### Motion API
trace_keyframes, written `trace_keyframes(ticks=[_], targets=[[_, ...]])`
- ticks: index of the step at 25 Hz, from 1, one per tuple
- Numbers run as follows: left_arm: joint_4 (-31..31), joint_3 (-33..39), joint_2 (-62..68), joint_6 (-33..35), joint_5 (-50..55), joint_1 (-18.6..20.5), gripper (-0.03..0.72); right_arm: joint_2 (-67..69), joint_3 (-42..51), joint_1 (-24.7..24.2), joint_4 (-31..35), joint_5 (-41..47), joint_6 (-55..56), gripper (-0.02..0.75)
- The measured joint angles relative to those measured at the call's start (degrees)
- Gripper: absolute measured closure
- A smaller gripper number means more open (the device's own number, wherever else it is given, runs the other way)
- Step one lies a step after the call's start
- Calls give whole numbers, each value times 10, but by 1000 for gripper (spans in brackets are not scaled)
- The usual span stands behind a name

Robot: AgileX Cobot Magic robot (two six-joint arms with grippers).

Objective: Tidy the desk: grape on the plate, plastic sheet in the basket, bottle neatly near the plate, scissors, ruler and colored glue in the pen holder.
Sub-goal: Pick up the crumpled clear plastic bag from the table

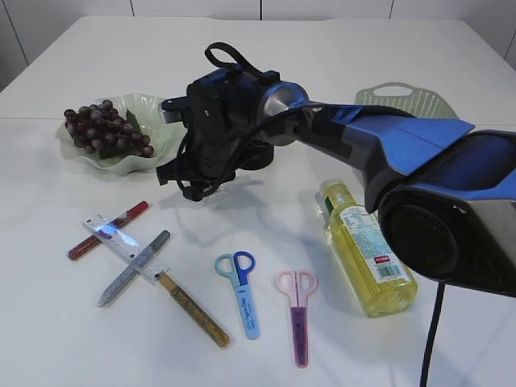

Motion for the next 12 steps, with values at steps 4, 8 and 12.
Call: trace_keyframes(ticks=[4,8,12], targets=[[0,0,0,0,0,0,381,0,-1,0,0,0,0,644],[0,0,0,0,0,0,381,0,-3,0,0,6,0,722],[0,0,0,0,0,0,382,1,-23,0,0,41,0,722]])
